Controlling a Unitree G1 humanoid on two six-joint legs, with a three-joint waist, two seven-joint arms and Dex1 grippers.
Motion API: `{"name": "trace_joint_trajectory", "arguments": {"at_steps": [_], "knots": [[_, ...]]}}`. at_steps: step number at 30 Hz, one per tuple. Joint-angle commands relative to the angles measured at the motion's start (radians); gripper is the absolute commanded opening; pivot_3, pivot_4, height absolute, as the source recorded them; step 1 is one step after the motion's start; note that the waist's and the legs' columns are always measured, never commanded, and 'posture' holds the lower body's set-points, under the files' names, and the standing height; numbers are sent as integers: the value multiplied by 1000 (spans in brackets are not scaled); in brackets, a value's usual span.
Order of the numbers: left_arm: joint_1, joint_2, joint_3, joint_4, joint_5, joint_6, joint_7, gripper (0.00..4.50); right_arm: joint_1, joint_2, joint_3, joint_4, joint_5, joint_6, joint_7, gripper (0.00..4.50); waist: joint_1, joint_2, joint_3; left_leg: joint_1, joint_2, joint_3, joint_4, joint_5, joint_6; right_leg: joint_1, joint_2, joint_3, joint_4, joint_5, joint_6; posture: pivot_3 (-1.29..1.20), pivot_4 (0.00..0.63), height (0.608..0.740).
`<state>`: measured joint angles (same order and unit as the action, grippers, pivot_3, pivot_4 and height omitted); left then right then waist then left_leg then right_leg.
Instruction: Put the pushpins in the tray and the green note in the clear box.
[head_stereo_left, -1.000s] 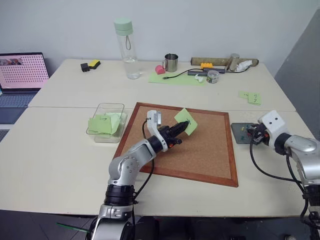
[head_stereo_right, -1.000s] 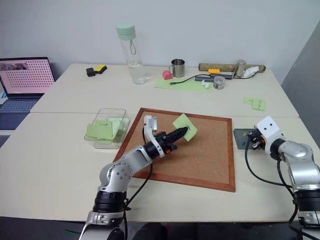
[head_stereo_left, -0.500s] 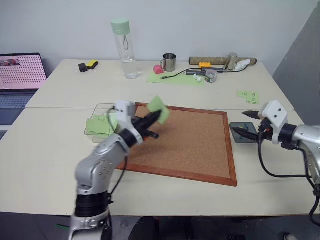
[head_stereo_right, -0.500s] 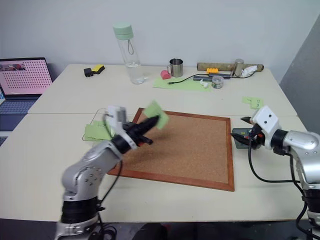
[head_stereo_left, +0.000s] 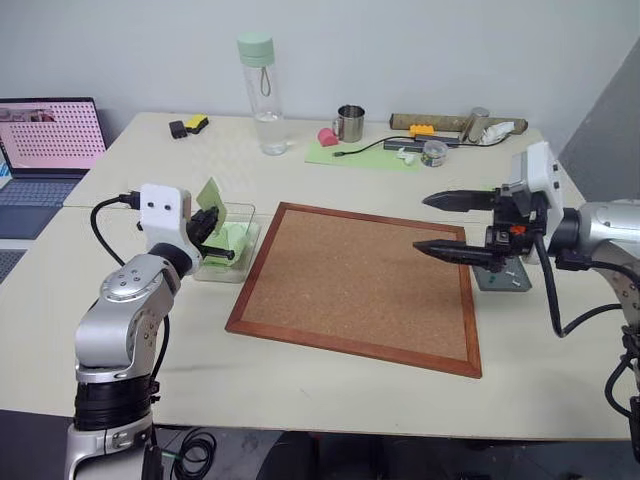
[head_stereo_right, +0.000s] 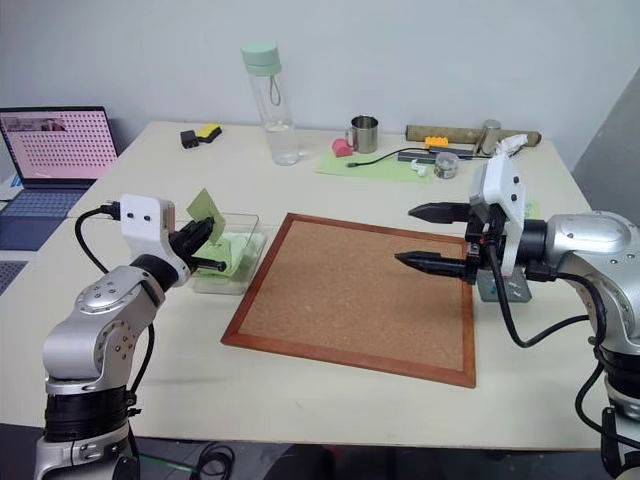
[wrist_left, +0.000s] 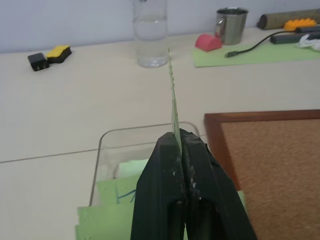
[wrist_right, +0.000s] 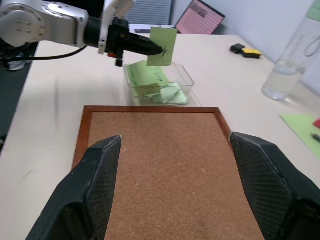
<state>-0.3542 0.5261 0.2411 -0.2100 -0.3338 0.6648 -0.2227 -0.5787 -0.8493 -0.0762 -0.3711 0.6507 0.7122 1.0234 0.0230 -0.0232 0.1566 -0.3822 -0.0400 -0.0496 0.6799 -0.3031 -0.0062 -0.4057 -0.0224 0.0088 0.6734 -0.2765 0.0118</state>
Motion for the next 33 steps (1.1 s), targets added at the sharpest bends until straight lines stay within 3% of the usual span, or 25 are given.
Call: {"name": "trace_joint_trajectory", "arguments": {"at_steps": [1,9,12,15,17,19,23,27,33], "knots": [[-17,17,3,-2,50,-39,14,535,-22,-3,-13,-25,16,0,-6,3637,0,0,0,0,0,0,0,0,0,0,0,0,0,0,0,0,150,740],[-18,32,30,-49,17,-37,-51,1993,10,-20,-27,-28,3,-13,-3,3637,0,0,0,0,0,0,0,0,0,0,0,0,0,0,0,0,150,740],[-14,97,74,-71,-9,-8,-108,2551,40,-36,-43,-25,-12,-29,-3,3637,0,0,0,0,0,0,0,0,0,0,0,0,0,0,0,0,150,740],[14,228,113,-59,-44,19,-239,3110,98,-60,-77,-12,-42,-66,-2,3637,-1,-1,1,0,1,0,-1,0,0,0,0,-1,0,0,0,0,150,740],[74,345,128,-54,-75,38,-380,3110,145,-76,-110,-3,-56,-97,4,3637,-4,-1,1,0,0,0,-1,0,0,-1,0,0,0,0,0,0,150,740],[174,454,174,-45,-44,-83,-528,3110,202,-101,-145,9,-73,-125,24,3637,-9,1,2,0,0,1,-2,0,0,-1,0,0,0,0,-1,0,150,740],[285,568,280,103,-24,-187,-685,3110,304,-157,-203,71,-131,-194,58,3637,-6,3,4,0,1,0,-2,0,0,-1,-1,-1,-1,0,-2,0,150,740],[390,619,339,252,12,-298,-797,3110,416,-232,-273,161,-192,-267,118,3637,-5,5,5,0,1,1,-3,-1,1,-1,-1,-1,-1,-1,-3,0,150,740],[418,608,357,344,16,-374,-844,3110,468,-265,-327,252,-228,-331,144,3637,-4,6,6,0,1,1,-3,-1,2,0,-2,-2,-1,-1,-3,0,150,740]]}}
